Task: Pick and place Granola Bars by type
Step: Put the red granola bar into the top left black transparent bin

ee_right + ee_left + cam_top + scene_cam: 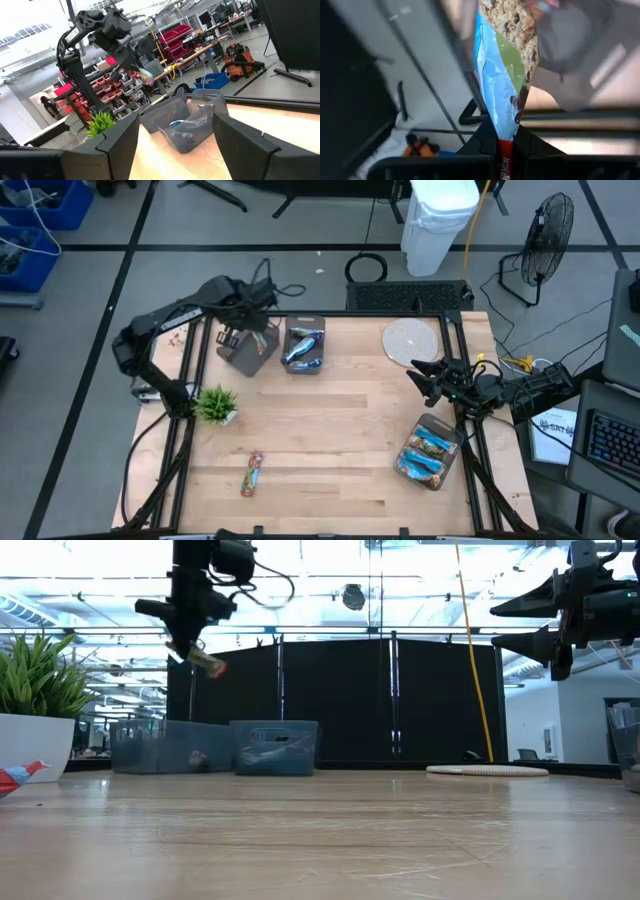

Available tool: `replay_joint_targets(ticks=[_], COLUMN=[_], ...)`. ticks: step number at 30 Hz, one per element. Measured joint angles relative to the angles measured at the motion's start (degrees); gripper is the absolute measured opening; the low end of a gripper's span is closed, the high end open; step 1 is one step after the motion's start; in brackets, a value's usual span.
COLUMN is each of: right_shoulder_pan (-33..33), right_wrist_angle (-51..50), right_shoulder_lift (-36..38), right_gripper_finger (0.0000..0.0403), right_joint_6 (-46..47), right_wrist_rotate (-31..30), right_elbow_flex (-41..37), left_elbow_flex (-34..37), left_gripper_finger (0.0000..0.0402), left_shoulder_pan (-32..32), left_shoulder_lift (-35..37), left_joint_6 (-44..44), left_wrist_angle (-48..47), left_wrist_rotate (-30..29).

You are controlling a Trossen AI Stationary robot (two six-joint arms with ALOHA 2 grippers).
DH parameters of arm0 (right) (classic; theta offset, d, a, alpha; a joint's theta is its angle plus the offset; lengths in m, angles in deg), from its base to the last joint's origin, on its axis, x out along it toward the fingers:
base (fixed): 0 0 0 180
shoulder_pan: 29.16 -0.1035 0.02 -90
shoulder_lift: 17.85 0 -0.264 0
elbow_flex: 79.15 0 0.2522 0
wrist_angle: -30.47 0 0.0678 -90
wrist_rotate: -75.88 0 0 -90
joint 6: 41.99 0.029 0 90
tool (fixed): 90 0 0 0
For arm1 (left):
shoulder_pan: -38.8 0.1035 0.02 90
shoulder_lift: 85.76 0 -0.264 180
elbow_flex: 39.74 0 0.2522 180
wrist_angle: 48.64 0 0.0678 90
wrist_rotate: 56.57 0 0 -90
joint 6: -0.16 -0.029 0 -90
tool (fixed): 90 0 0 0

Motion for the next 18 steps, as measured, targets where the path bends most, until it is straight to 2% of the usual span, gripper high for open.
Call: replay_joint_targets(ticks=[3, 10, 18], right_shoulder_pan=[0.0, 0.0, 0.02], right_wrist_angle=[0.0, 0.0, 0.0], right_shoulder_lift=[0.0, 0.01, 0.0], right_gripper_finger=[0.0242, 0.0242, 0.0242], right_joint_6=[0.0, -0.02, -0.01], right_wrist_rotate=[0.0, 0.02, 0.02], right_elbow_flex=[0.0, 0.0, 0.0], left_elbow_flex=[-0.89, -0.95, -0.33], left_gripper_finger=[0.0014, 0.0014, 0.0014], left_shoulder_pan=[0.03, 2.38, 5.21], left_shoulder_lift=[-2.69, -6.66, -10.74], left_joint_6=[-6.57, -15.89, -20.57], left_wrist_angle=[-1.27, 5.44, 7.52], left_wrist_rotate=[0.33, 0.89, 3.43])
